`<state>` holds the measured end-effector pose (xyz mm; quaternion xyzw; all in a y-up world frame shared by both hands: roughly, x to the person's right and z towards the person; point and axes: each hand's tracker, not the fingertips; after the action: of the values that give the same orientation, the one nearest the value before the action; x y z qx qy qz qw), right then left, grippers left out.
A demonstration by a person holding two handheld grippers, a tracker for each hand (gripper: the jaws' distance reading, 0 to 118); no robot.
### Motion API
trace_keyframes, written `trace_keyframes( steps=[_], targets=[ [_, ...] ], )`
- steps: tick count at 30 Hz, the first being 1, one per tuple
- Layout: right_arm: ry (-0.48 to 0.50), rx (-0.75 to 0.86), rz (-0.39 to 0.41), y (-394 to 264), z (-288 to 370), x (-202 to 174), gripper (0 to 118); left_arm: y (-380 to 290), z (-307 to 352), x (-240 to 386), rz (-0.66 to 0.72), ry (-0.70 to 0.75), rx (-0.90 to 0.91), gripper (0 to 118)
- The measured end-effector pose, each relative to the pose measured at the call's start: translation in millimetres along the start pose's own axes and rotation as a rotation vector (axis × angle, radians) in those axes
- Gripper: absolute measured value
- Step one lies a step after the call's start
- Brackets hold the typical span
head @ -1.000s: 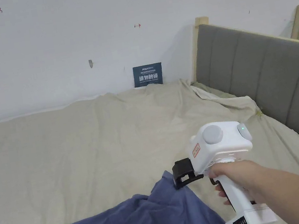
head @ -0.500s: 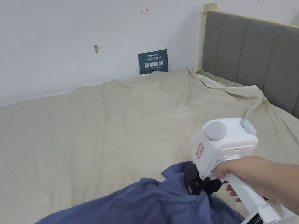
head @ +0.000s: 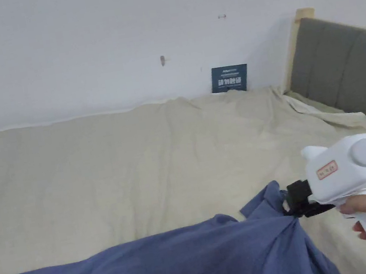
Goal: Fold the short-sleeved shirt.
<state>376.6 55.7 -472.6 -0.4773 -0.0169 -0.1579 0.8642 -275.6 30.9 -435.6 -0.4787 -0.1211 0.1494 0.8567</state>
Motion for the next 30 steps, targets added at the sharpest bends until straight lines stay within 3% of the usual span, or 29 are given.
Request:
trace_keyframes(
  steps=[1,2,3,5,6,7,17,22,24,25,28,29,30],
  targets=[
    [0.005,-0.004,0.006,-3.0,-1.8,0.5,6,15.8,-14.3,-2.1,0.016,0.014,-0.039,0],
    [0.008,-0.011,0.009,-3.4,-4.7,1.4,6,36.5,-30.7,-14.2,0.014,0.031,-0.056,11],
    [0.012,-0.016,0.011,-3.8,-7.2,2.0,6,51.0,-41.6,-16.5,0.006,0.04,-0.079,34],
    [0.018,-0.024,0.009,-12.0,-8.7,2.5,6,79.7,-62.5,-18.4,-0.005,0.085,-0.093,106],
    [0.021,-0.031,0.008,-12.5,-12.9,3.8,6,93.0,-72.2,-14.2,-0.001,0.11,-0.119,117],
    [0.023,-0.04,0.007,-12.6,-16.9,5.0,6,103.0,-81.9,-13.8,0.003,0.119,-0.136,118],
    [0.034,-0.103,0.042,-20.5,-37.0,3.4,6,146.9,-174.5,33.7,-0.192,0.29,-0.266,118],
    [0.042,-0.122,0.052,-20.8,-45.0,2.3,6,135.0,-186.8,45.3,-0.258,0.373,-0.292,117],
    [0.042,-0.125,0.06,-21.9,-47.5,1.1,6,131.6,-181.6,52.6,-0.286,0.38,-0.276,111],
    [0.042,-0.125,0.065,-20.8,-50.1,0.5,6,129.2,-175.8,56.9,-0.299,0.371,-0.258,103],
    [0.044,-0.13,0.082,-22.1,-52.5,-3.0,6,122.9,-163.1,62.9,-0.319,0.351,-0.241,64],
    [0.043,-0.129,0.085,-23.8,-50.0,-8.1,6,120.9,-159.6,65.2,-0.34,0.349,-0.237,32],
    [0.043,-0.127,0.09,-24.5,-49.3,-9.5,6,125.8,-166.2,55.7,-0.354,0.293,-0.238,11]
  ],
)
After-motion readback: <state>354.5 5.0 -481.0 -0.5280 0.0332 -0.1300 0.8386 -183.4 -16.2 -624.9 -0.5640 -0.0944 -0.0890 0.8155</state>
